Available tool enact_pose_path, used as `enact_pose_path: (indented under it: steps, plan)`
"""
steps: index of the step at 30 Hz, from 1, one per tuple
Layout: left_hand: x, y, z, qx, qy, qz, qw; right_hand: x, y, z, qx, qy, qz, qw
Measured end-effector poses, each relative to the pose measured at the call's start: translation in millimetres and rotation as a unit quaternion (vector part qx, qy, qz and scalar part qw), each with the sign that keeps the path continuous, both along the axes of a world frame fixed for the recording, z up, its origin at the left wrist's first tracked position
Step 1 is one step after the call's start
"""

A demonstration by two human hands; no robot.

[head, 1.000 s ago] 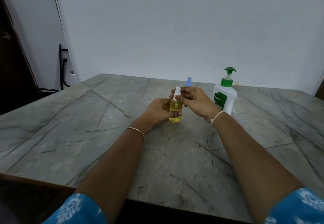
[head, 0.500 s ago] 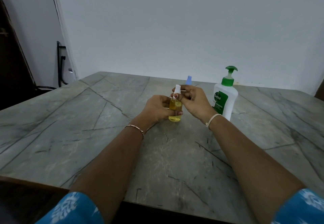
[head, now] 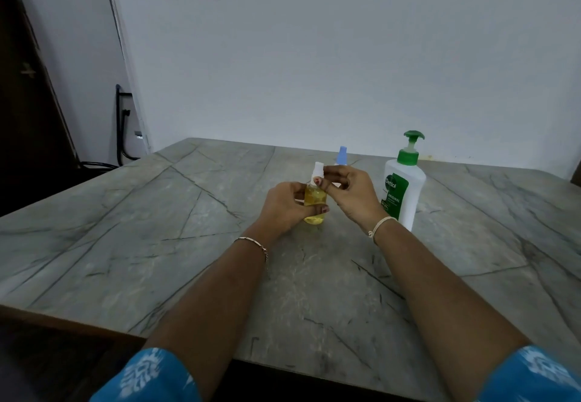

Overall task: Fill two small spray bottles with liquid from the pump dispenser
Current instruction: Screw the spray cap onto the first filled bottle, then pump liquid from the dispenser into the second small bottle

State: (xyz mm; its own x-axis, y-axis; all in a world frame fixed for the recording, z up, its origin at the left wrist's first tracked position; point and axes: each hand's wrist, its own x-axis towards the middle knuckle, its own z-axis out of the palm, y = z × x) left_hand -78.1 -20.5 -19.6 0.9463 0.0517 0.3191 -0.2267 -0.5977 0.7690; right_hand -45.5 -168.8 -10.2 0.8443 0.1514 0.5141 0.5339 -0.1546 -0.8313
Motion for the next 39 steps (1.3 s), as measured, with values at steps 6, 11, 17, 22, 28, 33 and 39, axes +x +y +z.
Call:
enact_pose_path:
  steps: [6,11,17,22,28,33,39]
  plan:
    - [4.0,11.6,-5.0,-0.030,-0.036,0.074,0.996,7.6,-0.1,-4.2,-0.034,-0.053,-0.076,0.995]
    - [7.2,24.5,-0.8,-0.058,-0.023,0.144,0.988,10.9,1.6,-7.9,-0.045,-0.042,-0.080,0.995]
    - [7.5,29.4,1.5,-0.042,-0.016,0.191,0.981,11.3,9.2,-13.5,-0.093,-0.045,-0.075,0.992]
    - [3.7,26.2,4.4,-0.016,-0.004,0.192,0.981,11.3,12.0,-15.7,-0.118,-0.049,-0.070,0.989]
    - [0.7,20.2,7.4,-0.008,0.013,0.203,0.979,17.7,6.3,-11.3,-0.136,-0.049,-0.124,0.982]
    - [-4.2,7.7,10.6,0.053,-0.073,0.251,0.964,30.0,10.3,-0.9,-0.250,-0.108,-0.226,0.935]
    - [-10.3,-11.2,14.8,0.078,-0.184,0.264,0.944,52.1,19.7,3.7,-0.320,-0.059,-0.313,0.892]
